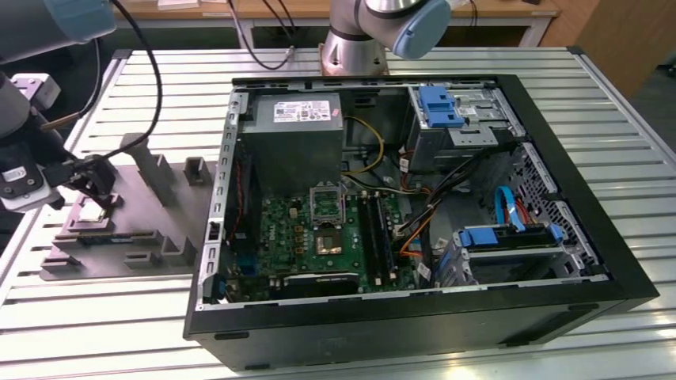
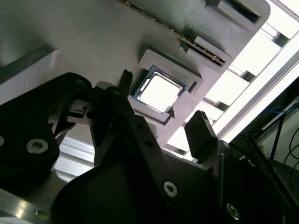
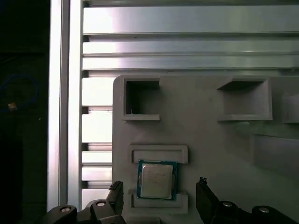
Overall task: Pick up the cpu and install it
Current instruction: 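Pick up the cpu and move it towards the insertion slot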
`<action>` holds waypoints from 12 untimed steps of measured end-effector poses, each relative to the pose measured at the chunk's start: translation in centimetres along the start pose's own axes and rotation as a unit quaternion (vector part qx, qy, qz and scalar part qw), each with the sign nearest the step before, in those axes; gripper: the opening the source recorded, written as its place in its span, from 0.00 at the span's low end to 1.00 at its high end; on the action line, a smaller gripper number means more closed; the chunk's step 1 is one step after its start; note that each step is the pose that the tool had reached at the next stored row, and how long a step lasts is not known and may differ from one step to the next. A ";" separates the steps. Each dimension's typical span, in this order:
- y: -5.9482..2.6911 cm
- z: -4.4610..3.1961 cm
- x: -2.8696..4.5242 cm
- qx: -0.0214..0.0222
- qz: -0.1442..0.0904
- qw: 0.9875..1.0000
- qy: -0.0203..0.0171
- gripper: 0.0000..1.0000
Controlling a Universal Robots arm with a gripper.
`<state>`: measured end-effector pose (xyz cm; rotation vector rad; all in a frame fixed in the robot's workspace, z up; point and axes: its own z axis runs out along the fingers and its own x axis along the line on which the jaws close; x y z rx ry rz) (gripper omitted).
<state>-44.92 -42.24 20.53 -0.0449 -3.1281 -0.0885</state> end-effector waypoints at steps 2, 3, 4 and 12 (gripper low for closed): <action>-0.02 0.36 0.00 0.000 0.002 1.000 0.000 0.72; -0.03 0.53 -0.01 0.000 0.003 1.000 0.000 0.72; -0.04 0.72 -0.01 0.000 0.003 1.000 0.000 0.72; -0.06 1.91 -0.02 0.000 0.008 1.000 0.000 0.72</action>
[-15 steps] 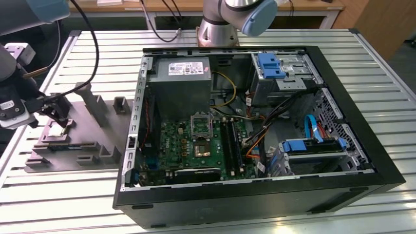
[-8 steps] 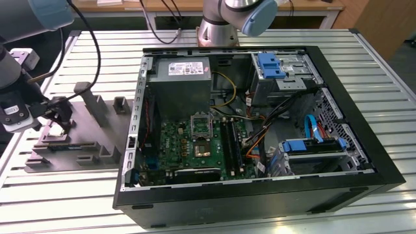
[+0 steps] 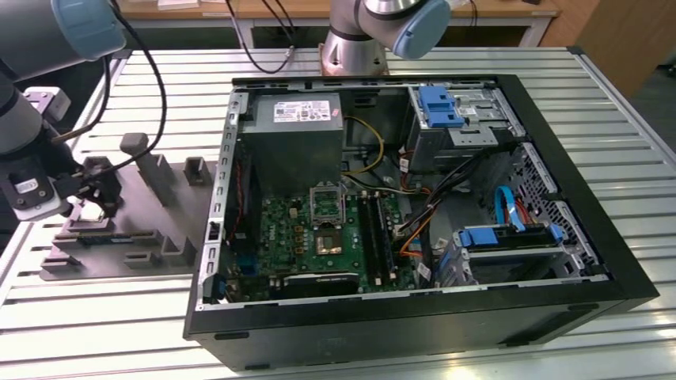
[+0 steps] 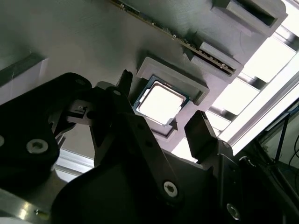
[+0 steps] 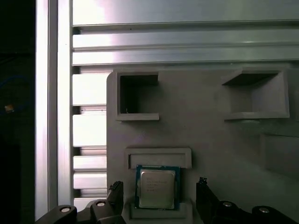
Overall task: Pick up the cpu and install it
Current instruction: 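Pick up the cpu and move it towards the insertion slot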
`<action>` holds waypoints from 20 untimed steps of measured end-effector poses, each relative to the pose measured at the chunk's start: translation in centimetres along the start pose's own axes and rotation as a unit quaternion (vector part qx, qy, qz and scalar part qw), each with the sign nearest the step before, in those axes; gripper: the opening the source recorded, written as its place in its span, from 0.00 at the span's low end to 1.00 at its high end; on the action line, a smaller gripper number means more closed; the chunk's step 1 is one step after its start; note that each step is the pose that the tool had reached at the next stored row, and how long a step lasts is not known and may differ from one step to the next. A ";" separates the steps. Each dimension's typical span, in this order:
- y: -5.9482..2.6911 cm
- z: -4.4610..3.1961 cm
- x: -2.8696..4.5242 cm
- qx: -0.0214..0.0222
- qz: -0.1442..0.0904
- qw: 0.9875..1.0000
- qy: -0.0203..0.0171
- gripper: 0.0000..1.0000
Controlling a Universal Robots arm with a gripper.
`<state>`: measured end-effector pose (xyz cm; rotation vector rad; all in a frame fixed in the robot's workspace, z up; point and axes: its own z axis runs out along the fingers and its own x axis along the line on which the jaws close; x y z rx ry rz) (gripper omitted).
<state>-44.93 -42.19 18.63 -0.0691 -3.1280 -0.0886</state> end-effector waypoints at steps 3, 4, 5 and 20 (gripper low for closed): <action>0.23 0.06 0.01 0.000 0.000 1.000 0.000 0.72; 0.30 0.08 0.01 0.000 0.000 1.000 0.000 0.72; 0.31 0.11 0.01 0.000 0.000 1.000 0.000 0.72; 0.32 0.93 0.09 -0.001 0.000 1.000 0.000 0.72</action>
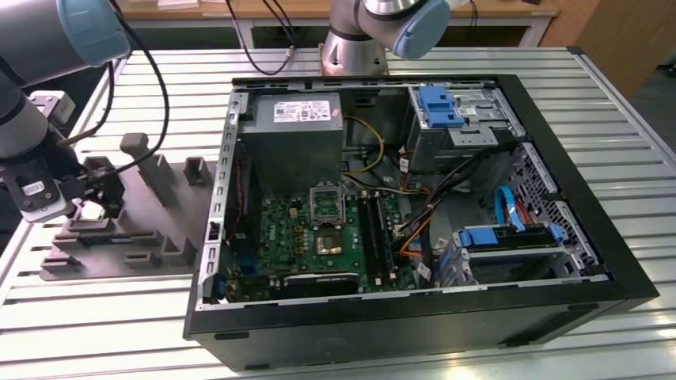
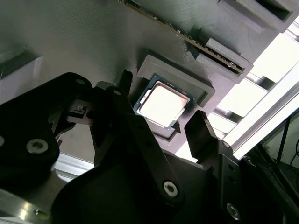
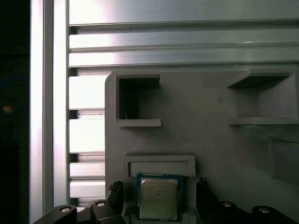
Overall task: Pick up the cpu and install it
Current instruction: 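Pick up the cpu and move it towards the insertion slot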
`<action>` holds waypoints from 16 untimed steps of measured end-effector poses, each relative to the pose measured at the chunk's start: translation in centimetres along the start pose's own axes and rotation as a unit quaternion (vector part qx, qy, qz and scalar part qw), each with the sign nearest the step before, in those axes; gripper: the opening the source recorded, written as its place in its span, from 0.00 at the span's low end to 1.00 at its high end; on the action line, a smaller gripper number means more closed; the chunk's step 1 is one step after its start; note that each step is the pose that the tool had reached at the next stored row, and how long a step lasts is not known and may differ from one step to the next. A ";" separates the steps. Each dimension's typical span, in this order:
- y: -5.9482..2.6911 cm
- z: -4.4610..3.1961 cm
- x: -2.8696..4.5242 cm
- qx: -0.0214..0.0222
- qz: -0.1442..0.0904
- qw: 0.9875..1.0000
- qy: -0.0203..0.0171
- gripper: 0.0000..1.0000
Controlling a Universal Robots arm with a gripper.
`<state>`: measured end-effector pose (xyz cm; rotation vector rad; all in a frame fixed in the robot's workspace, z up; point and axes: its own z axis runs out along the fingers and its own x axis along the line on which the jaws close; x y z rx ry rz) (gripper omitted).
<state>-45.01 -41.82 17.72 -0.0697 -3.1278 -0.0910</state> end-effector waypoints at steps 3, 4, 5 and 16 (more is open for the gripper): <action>0.00 0.02 0.00 0.000 0.000 1.000 0.000 0.72; 0.00 0.03 0.00 0.000 0.000 1.000 0.000 0.72; 0.00 0.03 0.00 0.000 0.000 1.000 0.000 0.72; -0.01 0.07 0.04 0.019 0.000 1.000 -0.001 0.72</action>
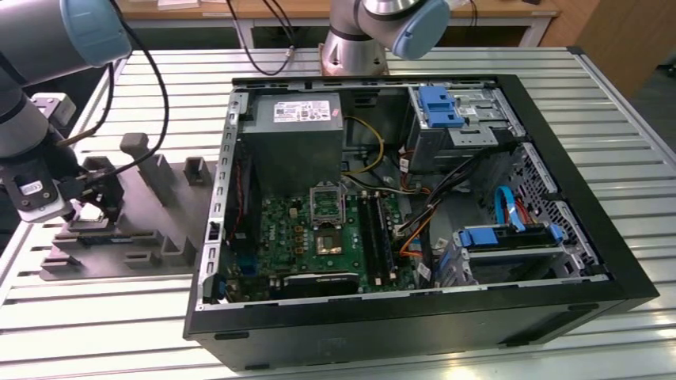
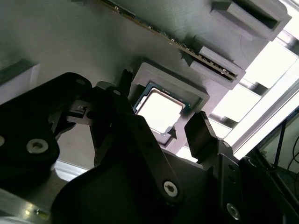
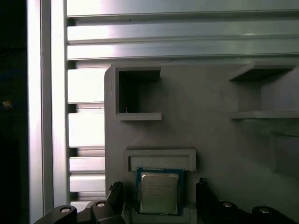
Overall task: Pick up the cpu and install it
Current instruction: 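Pick up the cpu and move it towards the insertion slot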
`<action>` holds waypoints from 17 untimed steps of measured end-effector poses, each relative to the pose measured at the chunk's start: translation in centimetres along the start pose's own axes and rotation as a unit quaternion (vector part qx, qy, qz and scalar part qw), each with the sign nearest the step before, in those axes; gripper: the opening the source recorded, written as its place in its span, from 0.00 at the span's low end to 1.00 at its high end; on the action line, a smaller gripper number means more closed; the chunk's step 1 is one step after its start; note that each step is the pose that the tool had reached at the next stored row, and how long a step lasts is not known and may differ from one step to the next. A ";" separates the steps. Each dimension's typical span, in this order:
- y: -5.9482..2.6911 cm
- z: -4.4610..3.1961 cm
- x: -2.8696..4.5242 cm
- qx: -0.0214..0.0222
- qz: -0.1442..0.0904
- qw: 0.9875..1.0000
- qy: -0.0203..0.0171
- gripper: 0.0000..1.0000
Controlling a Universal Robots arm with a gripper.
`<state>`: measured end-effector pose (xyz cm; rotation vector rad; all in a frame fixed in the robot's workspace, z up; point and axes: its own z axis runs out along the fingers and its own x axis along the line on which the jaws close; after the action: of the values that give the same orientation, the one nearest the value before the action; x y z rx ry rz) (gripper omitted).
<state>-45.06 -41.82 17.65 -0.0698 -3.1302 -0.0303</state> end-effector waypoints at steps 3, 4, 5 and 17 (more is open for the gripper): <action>0.01 -0.01 0.01 -0.001 0.000 1.000 0.000 0.72; 0.02 -0.01 0.01 -0.002 0.000 1.000 0.000 0.72; 0.06 -0.02 0.00 -0.003 0.000 1.000 0.000 0.72; 0.31 -0.01 0.17 -0.003 0.000 1.000 0.000 0.72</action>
<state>-45.21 -41.50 17.66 -0.0693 -3.1298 -0.0401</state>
